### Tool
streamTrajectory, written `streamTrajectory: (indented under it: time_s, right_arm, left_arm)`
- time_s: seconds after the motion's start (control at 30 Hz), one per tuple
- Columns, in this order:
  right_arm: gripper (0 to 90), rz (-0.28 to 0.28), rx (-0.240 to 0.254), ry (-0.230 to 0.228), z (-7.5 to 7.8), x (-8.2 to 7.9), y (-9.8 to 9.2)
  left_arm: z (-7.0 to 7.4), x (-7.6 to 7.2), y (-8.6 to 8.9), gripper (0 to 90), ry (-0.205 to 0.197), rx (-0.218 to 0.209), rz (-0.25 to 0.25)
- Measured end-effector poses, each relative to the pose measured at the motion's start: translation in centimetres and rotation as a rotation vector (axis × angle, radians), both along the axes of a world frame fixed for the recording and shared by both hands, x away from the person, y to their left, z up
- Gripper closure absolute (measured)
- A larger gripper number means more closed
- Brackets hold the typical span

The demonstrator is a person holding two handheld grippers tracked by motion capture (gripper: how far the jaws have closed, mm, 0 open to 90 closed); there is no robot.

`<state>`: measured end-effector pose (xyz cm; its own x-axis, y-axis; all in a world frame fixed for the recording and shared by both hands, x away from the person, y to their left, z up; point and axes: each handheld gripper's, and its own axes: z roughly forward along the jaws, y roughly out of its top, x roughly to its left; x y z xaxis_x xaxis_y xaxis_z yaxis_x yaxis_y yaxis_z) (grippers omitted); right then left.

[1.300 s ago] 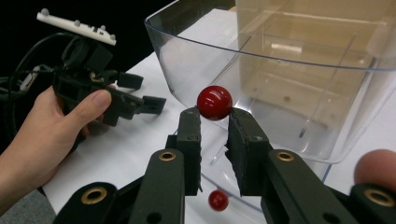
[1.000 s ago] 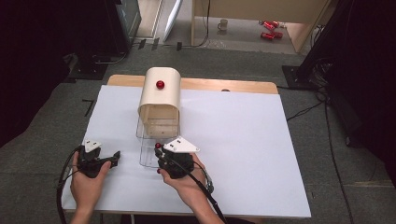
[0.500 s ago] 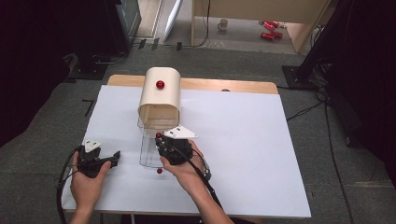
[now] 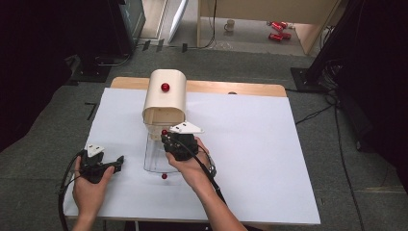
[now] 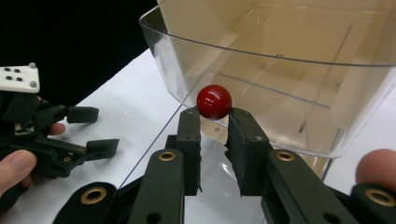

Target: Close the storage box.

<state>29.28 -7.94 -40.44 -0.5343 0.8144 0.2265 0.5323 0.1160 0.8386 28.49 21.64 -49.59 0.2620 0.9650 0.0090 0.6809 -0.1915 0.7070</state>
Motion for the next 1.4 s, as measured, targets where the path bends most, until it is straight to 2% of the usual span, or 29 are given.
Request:
streamTrajectory:
  time_s: [0.43,0.67,0.77,0.87,1.0,1.17,1.2,1.3,1.4]
  right_arm:
    - [75.8,-0.011,-0.001,0.006,0.0,1.5,0.0]
    - [74.7,-0.008,-0.005,0.008,0.0,1.6,-0.1]
    - [70.7,0.0,-0.002,0.02,0.0,1.5,-0.3]
    - [64.5,0.035,-0.006,0.034,-0.2,0.8,-0.6]
    - [62.4,0.056,-0.017,0.039,-0.4,-0.1,-0.8]
    - [62.1,0.069,-0.004,0.043,-1.0,-2.1,-1.0]
    - [62.2,0.076,0.006,0.042,-1.3,-3.0,-1.0]
    - [62.2,0.081,0.018,0.042,-1.5,-4.0,-0.9]
    - [62.3,0.091,0.017,0.026,-1.7,-5.3,-0.8]
  left_arm:
    - [0.0,0.0,0.0,14.4,-0.001,0.001,-0.001]
    - [0.0,0.0,0.0,14.4,-0.001,0.001,-0.001]
    - [0.0,0.0,0.0,14.4,-0.001,0.001,-0.001]
    - [0.0,0.0,0.0,14.4,-0.001,0.001,-0.001]
    - [0.0,0.0,0.0,14.4,-0.001,-0.001,0.002]
    - [0.0,0.0,0.0,14.4,0.0,0.003,0.0]
    - [0.0,0.0,0.0,14.4,0.0,0.003,0.0]
    - [0.0,0.0,0.0,14.4,0.0,0.004,-0.001]
    - [0.0,0.0,0.0,14.4,0.0,0.003,0.0]
